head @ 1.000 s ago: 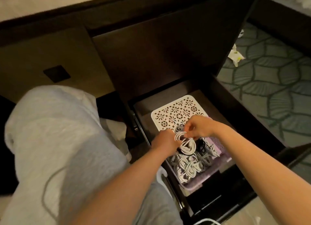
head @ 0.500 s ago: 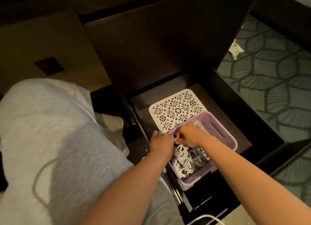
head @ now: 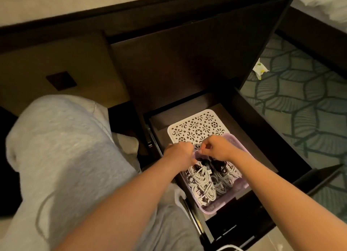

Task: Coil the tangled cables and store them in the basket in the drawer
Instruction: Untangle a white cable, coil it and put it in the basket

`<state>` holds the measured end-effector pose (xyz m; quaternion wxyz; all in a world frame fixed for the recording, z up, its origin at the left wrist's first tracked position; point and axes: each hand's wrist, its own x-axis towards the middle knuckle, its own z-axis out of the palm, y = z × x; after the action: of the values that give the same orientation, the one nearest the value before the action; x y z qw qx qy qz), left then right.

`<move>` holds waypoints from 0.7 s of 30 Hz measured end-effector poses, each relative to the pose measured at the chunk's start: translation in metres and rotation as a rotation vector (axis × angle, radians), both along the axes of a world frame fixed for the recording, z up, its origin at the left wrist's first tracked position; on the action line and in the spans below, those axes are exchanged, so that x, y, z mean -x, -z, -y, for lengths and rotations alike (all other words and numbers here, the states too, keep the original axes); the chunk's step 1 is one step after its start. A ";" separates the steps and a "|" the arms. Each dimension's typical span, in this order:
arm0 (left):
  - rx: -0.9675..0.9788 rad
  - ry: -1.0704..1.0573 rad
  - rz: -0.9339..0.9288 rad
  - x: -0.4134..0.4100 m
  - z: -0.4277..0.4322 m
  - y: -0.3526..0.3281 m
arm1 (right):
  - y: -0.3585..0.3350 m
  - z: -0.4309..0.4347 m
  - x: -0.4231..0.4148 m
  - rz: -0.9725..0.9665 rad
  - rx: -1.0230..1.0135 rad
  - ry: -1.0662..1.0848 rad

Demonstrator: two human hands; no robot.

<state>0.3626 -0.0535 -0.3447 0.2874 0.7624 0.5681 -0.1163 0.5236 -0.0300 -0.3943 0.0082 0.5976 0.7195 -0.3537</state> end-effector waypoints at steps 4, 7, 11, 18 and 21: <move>-0.065 0.017 0.015 0.018 -0.015 -0.043 | -0.053 -0.018 0.007 -0.017 -0.068 -0.075; -0.098 -0.014 0.059 0.044 -0.025 -0.083 | -0.100 -0.030 0.018 -0.034 -0.163 -0.104; -0.190 -0.047 0.081 0.079 -0.032 -0.144 | -0.170 -0.033 0.045 -0.190 -0.273 -0.129; -0.437 -0.088 0.070 0.138 -0.022 -0.245 | -0.277 -0.030 0.110 -0.287 -0.483 -0.262; -0.550 -0.135 0.075 0.167 -0.014 -0.279 | -0.315 -0.036 0.140 -0.350 -0.538 -0.319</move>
<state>0.1955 -0.0395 -0.0660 0.0978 0.7760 0.6166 0.0897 0.3840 0.0059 -0.0796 -0.2175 0.3890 0.8616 -0.2430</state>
